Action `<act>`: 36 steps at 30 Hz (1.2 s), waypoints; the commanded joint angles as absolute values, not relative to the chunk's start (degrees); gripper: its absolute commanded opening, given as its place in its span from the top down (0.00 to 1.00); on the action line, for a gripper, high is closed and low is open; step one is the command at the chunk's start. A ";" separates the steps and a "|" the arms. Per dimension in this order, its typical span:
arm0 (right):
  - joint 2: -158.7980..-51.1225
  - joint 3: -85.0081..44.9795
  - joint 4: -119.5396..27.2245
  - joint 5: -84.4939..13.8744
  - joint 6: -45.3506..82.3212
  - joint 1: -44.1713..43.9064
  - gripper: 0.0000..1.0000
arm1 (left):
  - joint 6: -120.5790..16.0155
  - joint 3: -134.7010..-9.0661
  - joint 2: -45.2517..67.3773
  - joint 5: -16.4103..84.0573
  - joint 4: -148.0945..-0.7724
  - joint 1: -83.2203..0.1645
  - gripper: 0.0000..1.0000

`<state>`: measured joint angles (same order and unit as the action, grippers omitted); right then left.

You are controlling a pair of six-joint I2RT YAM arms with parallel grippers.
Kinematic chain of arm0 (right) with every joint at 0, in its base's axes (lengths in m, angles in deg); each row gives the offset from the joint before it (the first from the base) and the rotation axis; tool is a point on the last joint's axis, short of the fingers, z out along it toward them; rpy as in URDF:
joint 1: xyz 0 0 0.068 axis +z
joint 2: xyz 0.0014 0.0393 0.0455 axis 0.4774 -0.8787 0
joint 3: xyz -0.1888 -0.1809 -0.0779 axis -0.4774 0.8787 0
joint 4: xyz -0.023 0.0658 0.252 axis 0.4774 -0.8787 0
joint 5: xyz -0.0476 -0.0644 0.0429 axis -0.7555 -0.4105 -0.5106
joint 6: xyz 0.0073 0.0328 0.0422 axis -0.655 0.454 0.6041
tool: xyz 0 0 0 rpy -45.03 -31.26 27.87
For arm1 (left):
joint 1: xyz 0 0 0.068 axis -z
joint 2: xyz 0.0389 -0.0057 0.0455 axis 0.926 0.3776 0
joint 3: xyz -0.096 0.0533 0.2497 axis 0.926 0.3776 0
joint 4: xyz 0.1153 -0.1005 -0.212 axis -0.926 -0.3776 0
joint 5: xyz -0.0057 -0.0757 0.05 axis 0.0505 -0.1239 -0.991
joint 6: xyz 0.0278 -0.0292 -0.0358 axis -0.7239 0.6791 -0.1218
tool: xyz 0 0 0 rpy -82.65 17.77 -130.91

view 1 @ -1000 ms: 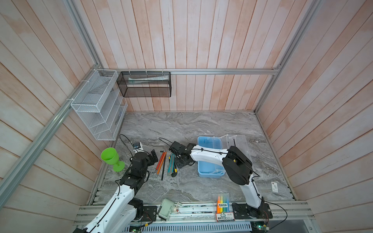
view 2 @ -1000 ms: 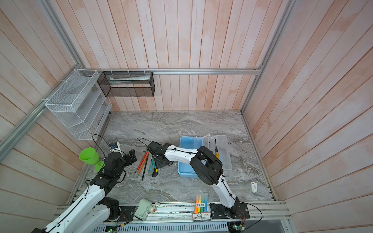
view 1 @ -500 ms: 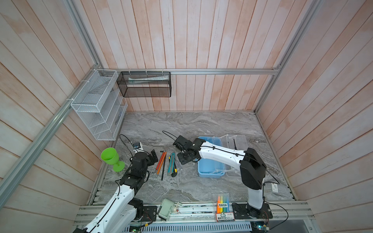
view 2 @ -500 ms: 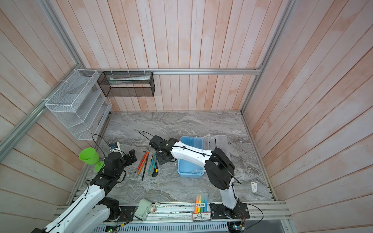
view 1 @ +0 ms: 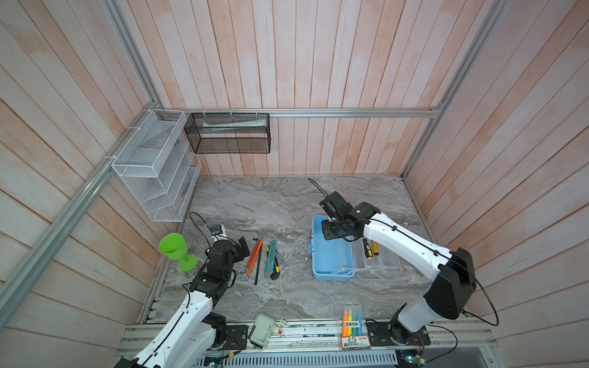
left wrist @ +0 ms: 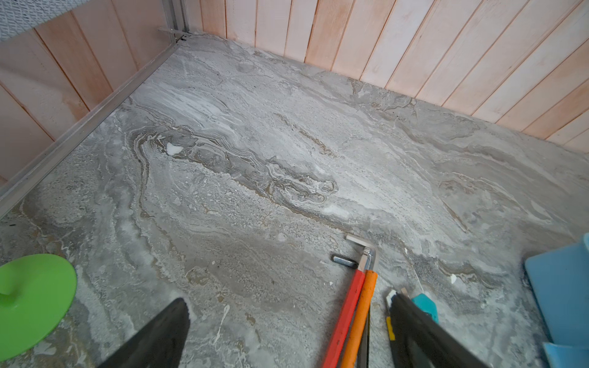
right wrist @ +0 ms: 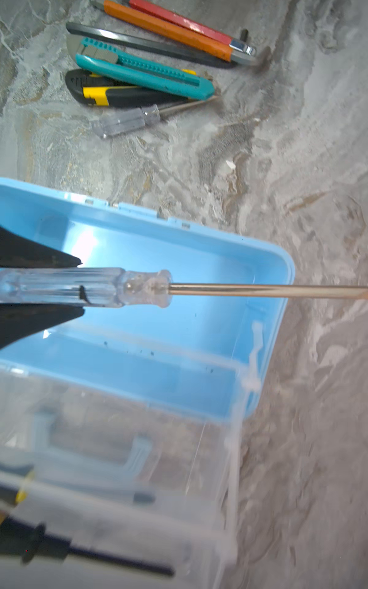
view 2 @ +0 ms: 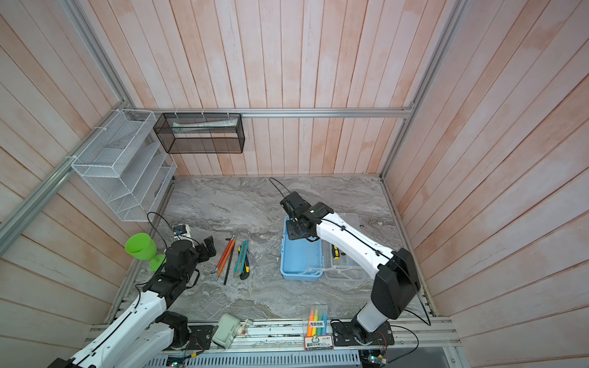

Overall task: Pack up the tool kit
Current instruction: 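Lift and carry the clear-handled screwdriver over the box with the right gripper, then lower the clear-handled screwdriver into the box and open the right gripper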

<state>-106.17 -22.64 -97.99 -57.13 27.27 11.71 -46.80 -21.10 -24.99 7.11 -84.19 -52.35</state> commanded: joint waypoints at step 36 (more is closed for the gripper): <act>-92.10 -5.68 -108.28 -61.24 26.15 -12.43 1.00 | -47.09 -22.73 -22.45 7.75 -83.57 -52.79 0.00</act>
<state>-91.35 -6.42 -108.59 -61.79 26.61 -12.11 -46.80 -21.12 -22.48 7.50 -84.19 -52.44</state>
